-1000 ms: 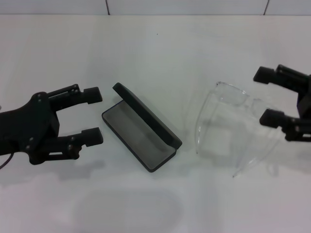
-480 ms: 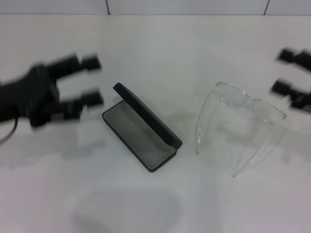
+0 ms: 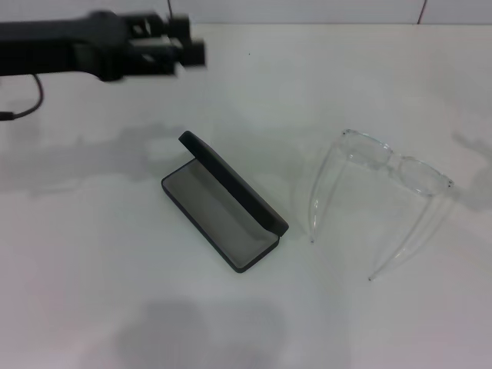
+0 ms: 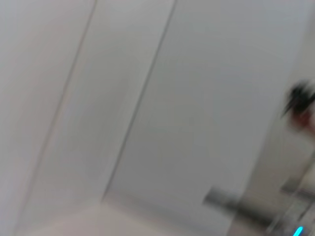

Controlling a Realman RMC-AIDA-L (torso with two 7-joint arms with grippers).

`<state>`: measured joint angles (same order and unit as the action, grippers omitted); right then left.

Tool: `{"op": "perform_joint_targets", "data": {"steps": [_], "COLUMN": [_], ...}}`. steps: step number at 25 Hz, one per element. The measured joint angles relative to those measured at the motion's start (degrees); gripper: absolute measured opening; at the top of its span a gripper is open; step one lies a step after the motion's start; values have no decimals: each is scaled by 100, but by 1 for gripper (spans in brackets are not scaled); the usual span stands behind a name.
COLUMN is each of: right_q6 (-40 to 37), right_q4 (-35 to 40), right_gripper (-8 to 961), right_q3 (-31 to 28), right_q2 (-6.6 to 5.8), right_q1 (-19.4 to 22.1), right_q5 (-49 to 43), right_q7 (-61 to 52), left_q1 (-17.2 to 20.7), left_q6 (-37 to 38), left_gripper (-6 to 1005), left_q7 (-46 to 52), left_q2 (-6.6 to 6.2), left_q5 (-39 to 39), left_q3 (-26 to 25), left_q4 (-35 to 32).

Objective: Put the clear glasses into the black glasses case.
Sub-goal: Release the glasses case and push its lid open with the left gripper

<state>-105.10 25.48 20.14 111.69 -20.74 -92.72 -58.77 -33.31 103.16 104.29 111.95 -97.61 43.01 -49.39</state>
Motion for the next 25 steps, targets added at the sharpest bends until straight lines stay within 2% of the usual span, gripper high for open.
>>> {"op": "perform_joint_targets", "data": {"steps": [2,5,8,10,14,18,21,25], "right_q6": [183,579,751,784,933,1064,1073,1077], "right_q4": [1,-66,-152,-168,-216,-252,-254,-254], "right_gripper": [868,868,868,868,869,869,869,869], "right_q3": [4,73,87,42,4,7,-3,-6], "right_q2": [-2,29,48,54,81,111,102,56], "right_q1": [55,39,1,-17,-81,-109,-144,-172], "right_q5": [-14,-51,-53,-35,47,124,134,143], "right_q7": [45,95,49,-51,-187,-196,-221,-279], "left_q1": [-373,-524,-322,-44,405,633,638,593], "left_q6": [-273,-254,-240,-261,-308,-579,-797,-1135], "left_gripper": [761,719,685,675,671,667,664,660], "left_q7": [417,527,486,308,-187,-293,-179,-102], "left_q2": [117,235,411,501,696,777,781,799], "left_q5": [-1352,-2294,-2972,-3447,-4149,-4843,-5402,-5761], "left_q3": [14,248,1087,1765,2586,3549,4198,4833], "left_q4": [-606,-1324,-2753,-3860,-5358,-5772,-5675,-5409]}}
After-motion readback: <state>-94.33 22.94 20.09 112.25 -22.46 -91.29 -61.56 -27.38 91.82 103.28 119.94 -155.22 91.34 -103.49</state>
